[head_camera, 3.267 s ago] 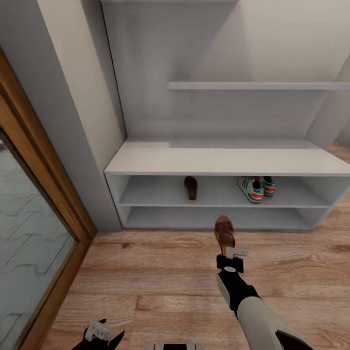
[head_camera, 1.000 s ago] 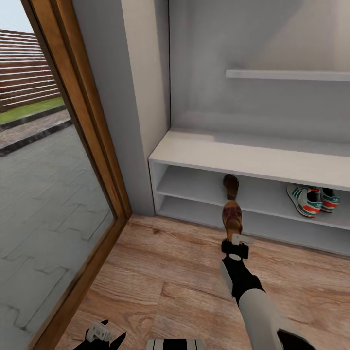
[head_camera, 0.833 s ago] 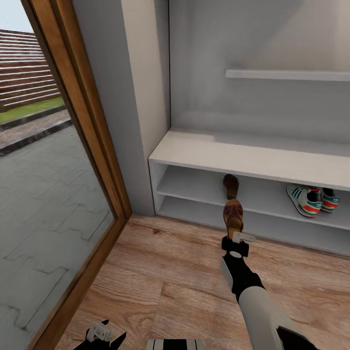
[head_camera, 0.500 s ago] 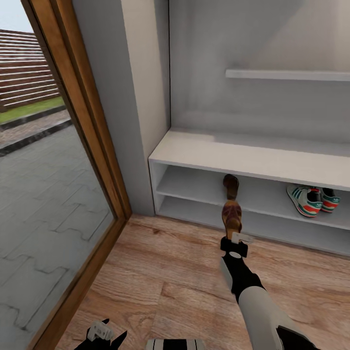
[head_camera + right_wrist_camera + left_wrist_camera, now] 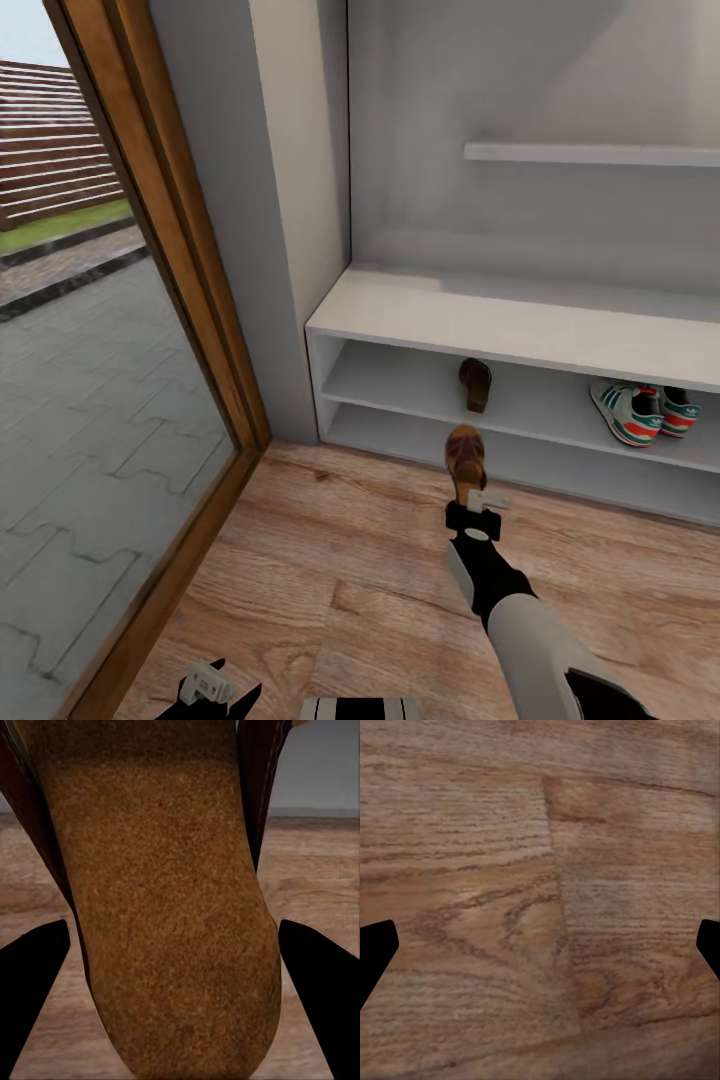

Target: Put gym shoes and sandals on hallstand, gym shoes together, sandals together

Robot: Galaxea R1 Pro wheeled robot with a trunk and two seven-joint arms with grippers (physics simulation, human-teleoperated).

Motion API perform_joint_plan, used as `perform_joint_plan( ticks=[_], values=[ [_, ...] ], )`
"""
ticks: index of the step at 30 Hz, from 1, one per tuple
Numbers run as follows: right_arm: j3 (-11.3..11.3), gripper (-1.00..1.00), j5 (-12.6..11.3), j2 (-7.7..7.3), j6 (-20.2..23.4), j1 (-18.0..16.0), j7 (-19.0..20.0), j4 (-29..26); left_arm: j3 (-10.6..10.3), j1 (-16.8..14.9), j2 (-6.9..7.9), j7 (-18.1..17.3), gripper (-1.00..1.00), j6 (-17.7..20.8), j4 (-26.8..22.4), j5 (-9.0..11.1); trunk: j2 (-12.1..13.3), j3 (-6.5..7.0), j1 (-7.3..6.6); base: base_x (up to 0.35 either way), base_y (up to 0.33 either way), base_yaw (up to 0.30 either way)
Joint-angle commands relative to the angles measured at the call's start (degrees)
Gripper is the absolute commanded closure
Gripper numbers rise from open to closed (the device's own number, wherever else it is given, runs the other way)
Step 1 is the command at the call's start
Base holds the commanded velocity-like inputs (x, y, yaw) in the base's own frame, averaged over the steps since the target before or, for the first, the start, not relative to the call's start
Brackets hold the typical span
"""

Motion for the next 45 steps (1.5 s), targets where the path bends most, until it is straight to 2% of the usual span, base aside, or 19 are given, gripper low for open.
perform_joint_plan(
  ticks=[1,12,18,19,21,24,26,34,45],
  values=[
    [-0.06,1.00,0.59,0.07,0.10,-0.08,0.00,0.33,0.44,-0.04,-0.06,-0.30,-1.00,-0.25,0.02,-0.60,-0.02,-0.04,-0.01,0.000,0.000,0.000],
    [0.81,1.00,0.31,0.07,3.36,-1.88,-0.12,-3.19,0.43,-0.04,-0.07,-0.30,-1.00,-0.19,0.03,-0.67,-0.02,-0.04,-0.01,0.000,0.000,0.000],
    [2.83,1.00,-0.14,0.07,5.34,-2.42,-0.12,-5.18,0.35,-0.04,-0.07,-0.30,-1.00,-0.11,-0.02,-0.69,-0.02,-0.04,-0.01,0.000,0.000,0.000],
    [5.20,1.00,-1.38,0.07,21.78,-2.44,-0.12,-12.47,0.35,-0.04,-0.07,-0.30,-1.00,-0.11,-0.03,-0.69,-0.02,-0.04,-0.01,0.000,0.000,0.000],
    [5.40,1.00,-2.48,0.07,21.83,-2.45,-0.12,-12.45,0.35,-0.04,-0.07,-0.30,-1.00,-0.11,-0.03,-0.69,-0.02,-0.04,-0.01,0.000,0.000,0.000],
    [5.85,1.00,-6.00,0.07,22.21,-2.46,-0.12,-12.47,0.35,-0.04,-0.07,-0.30,-1.00,-0.11,-0.03,-0.67,-0.02,-0.04,-0.01,0.000,0.000,0.000],
    [5.98,1.00,-6.56,0.07,22.81,-2.46,-0.12,-12.59,0.34,-0.04,-0.07,-0.30,-1.00,-0.11,-0.04,-0.68,-0.02,-0.04,-0.01,0.000,0.000,0.000],
    [6.11,1.00,-7.18,0.07,28.31,-2.55,-0.12,-16.01,0.34,-0.04,-0.16,-0.30,-1.00,-0.09,-0.01,-0.69,-0.02,-0.04,-0.01,0.000,0.000,0.000],
    [6.11,1.00,-7.23,0.07,28.78,-2.55,-0.13,-16.52,0.43,-0.04,-0.08,-0.30,-1.00,-0.10,-0.04,-0.63,-0.02,-0.33,-0.01,0.000,0.000,0.051]
  ],
)
